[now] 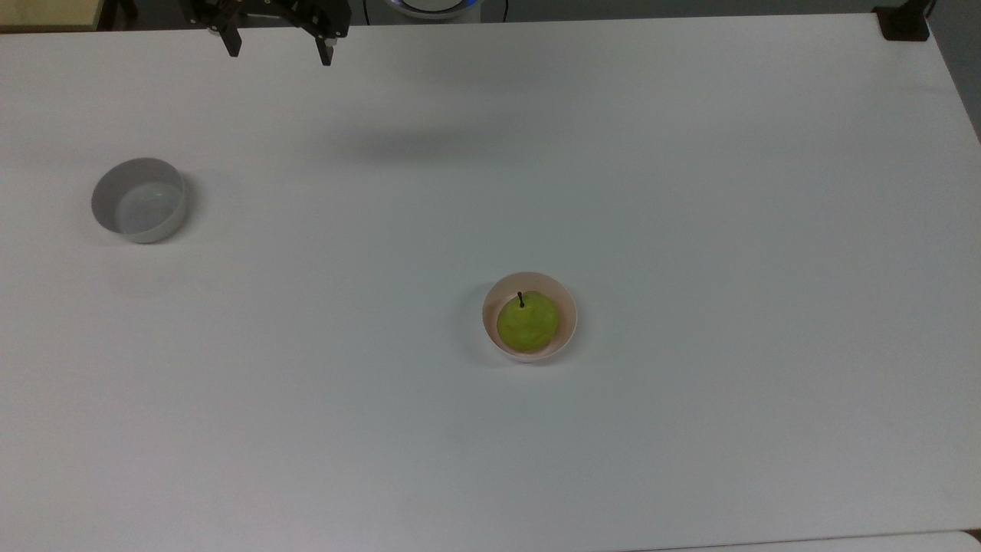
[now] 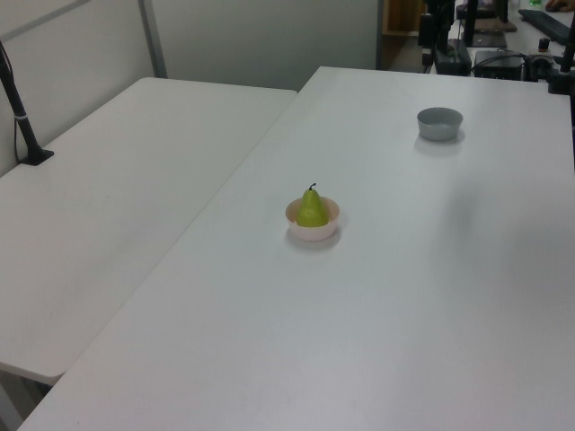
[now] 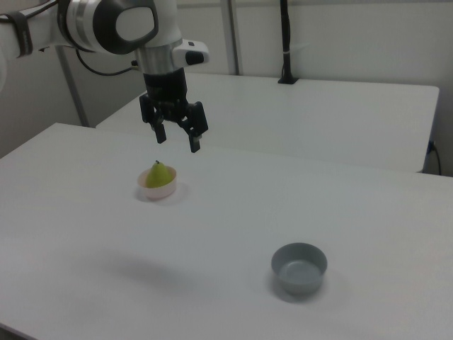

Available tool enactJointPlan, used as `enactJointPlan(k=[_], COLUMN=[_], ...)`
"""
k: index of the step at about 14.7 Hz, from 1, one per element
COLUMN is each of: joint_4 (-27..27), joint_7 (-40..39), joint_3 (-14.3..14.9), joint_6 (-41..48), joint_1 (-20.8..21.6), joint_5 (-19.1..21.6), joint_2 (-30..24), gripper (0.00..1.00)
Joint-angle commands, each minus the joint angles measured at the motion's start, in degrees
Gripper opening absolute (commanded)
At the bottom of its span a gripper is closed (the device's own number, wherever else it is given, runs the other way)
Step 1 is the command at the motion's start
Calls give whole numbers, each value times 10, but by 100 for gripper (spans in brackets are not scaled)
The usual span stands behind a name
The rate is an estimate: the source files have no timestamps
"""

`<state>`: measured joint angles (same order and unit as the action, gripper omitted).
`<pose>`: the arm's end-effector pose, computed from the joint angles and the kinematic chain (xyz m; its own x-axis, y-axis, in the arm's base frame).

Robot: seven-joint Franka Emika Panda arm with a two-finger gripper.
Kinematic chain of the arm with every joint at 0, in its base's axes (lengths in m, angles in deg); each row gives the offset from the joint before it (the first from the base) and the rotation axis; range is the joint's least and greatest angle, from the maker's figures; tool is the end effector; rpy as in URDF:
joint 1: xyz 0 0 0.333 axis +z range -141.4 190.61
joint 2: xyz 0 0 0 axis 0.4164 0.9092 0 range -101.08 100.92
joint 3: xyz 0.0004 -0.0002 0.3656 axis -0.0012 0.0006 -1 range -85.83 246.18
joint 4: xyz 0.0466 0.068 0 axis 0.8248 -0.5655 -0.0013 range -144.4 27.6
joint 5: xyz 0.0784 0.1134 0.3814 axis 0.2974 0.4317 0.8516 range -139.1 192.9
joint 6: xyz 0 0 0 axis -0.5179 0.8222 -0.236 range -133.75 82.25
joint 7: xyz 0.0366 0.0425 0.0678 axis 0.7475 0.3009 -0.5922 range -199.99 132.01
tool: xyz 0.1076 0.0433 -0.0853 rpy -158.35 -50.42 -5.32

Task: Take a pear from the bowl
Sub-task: 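Move the open gripper down over the green pear in the pink bowl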

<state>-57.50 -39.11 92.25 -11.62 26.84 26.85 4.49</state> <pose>0.5902 -0.0977 0.6037 0.9965 -0.0819 -0.0138 -0.0817 -0.9965 0.0163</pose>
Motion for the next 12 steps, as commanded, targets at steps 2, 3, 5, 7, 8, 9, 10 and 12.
enactJointPlan(k=[2, 3, 5, 7, 8, 9, 10, 12], joint_4=[3, 4, 4, 4, 4, 5, 18, 49], joint_7=[-4, -3, -3, -2, -1, 1, 3, 23], joint_3=[2, 2, 2, 3, 3, 5, 10, 32], joint_6=[7, 8, 9, 8, 3, 1, -2, -22], joint_1=[9, 19, 24, 25, 28, 38, 55, 100], joint_5=[1, 1, 0, 0, 0, 0, 0, 11], joint_2=[-3, 0, 0, 1, 4, 14, 26, 65], gripper=[100, 100, 100, 100, 100, 100, 100, 100])
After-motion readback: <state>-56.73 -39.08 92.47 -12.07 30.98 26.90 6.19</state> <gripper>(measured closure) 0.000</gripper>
